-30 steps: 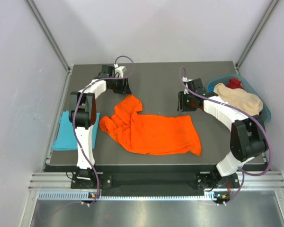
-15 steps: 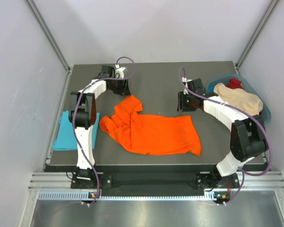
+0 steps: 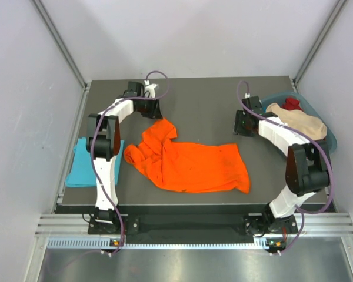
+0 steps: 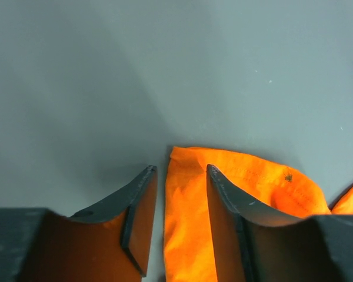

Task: Fold and stack the t-shirts
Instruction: Flatten the tshirt out

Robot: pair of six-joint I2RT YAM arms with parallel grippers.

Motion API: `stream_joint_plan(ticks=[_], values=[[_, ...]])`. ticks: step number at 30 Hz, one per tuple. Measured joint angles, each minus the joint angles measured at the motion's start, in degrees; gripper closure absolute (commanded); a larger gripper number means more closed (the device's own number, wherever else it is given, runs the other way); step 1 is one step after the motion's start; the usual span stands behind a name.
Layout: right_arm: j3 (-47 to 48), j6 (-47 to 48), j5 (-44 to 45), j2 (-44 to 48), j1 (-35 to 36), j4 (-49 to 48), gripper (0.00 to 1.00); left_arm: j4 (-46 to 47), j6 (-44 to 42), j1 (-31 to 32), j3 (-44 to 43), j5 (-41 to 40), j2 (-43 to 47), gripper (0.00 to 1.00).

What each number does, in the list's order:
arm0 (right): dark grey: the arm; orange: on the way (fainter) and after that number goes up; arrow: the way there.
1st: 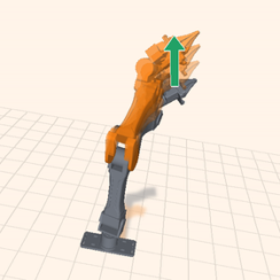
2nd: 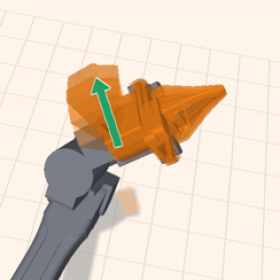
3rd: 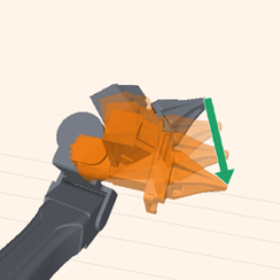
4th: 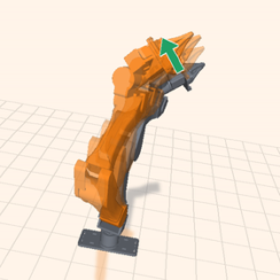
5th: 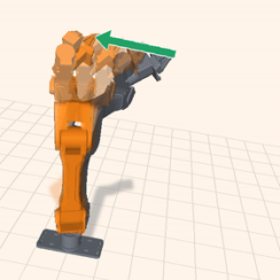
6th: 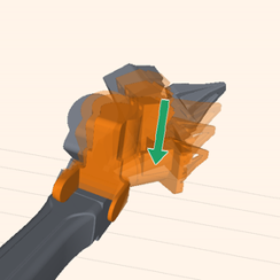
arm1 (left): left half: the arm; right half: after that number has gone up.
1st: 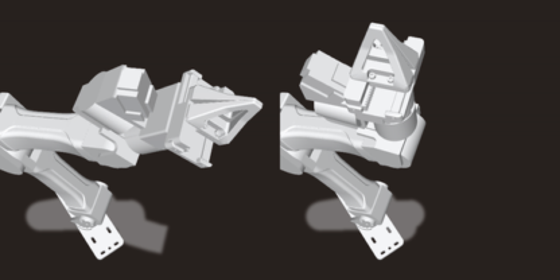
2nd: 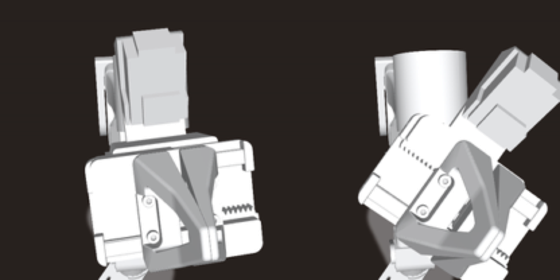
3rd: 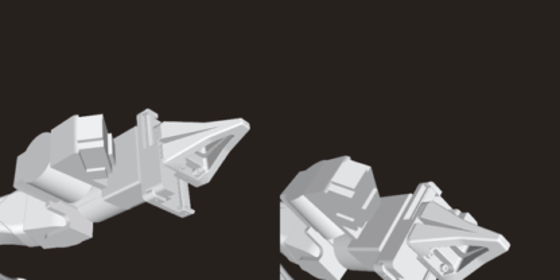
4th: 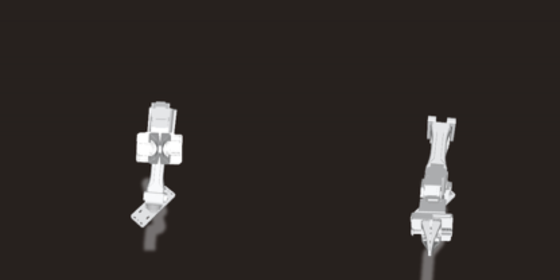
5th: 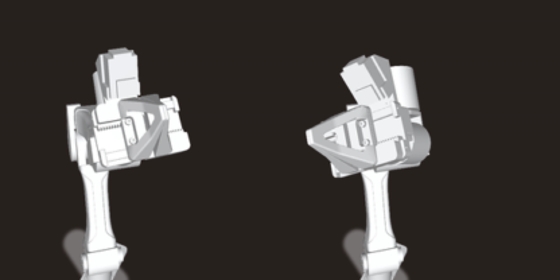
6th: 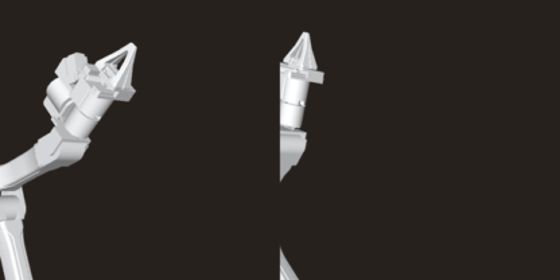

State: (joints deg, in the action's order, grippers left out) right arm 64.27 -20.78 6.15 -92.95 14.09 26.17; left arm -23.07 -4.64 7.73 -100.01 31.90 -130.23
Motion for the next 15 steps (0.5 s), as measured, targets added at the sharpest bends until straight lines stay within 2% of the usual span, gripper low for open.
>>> stream_joint_plan(ticks=[4, 5, 9, 13, 15], values=[[0.1, -0.5, 0.4, -3.6, -0.7, 0.0, 0.48, 0.0, 0.0, 0.9, 0.3, -0.9, 0.0, 0.69], [0.1, -0.5, 0.1, -4.5, -0.9, 0.0, 0.46, 0.1, 0.1, 1.2, 0.4, -1.1, 0.0, 0.78], [0.2, -0.5, -1.7, -8.1, -1.1, 0.2, 0.45, 0.6, 0.5, 2.2, 1.2, -1.4, 0.0, 1.0], [0.2, -0.5, -3.6, -9.6, -1.1, 0.0, 0.45, 0.8, 1.6, 2.4, 1.8, -1.3, 0.5, 1.0], [0.2, -0.6, -4.2, -9.6, -1.1, -0.3, 0.53, 0.8, 3.0, 2.5, 2.0, -1.9, 0.7, 1.0]])
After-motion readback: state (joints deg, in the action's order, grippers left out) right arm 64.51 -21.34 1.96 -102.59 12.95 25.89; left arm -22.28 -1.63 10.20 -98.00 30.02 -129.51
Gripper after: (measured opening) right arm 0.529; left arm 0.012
